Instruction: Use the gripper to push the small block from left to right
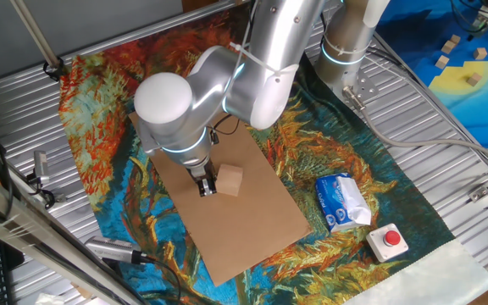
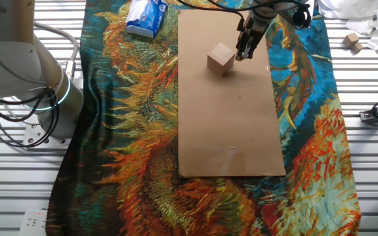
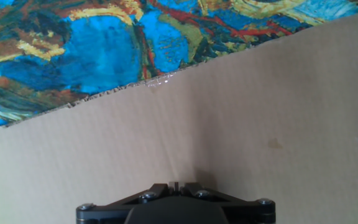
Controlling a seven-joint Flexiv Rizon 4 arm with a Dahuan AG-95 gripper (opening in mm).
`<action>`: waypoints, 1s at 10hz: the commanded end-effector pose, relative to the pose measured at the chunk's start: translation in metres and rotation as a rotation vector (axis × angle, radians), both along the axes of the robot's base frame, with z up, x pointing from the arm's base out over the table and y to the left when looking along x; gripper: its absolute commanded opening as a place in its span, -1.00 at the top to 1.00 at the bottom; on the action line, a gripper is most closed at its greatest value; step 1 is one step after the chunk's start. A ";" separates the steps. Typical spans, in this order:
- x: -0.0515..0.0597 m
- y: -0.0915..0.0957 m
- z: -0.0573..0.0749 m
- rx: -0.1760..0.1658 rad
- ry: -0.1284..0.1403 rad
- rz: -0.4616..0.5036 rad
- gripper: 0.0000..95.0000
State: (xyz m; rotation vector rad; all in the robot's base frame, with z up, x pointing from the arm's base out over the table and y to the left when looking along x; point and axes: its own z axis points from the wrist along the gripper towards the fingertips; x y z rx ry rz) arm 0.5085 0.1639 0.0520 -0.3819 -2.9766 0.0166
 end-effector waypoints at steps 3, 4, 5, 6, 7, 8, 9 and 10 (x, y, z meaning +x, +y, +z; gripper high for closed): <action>-0.003 -0.002 0.002 -0.007 -0.001 -0.002 1.00; -0.004 -0.002 0.003 -0.005 -0.001 -0.001 1.00; -0.005 -0.003 0.003 -0.003 -0.002 0.001 1.00; -0.006 -0.004 0.002 0.000 -0.003 0.005 1.00; -0.009 -0.005 0.005 0.001 -0.002 0.009 1.00; -0.012 -0.006 0.007 -0.001 -0.002 0.009 1.00; -0.013 -0.008 0.005 -0.001 -0.004 0.010 1.00; -0.014 -0.009 0.004 -0.001 -0.004 0.012 1.00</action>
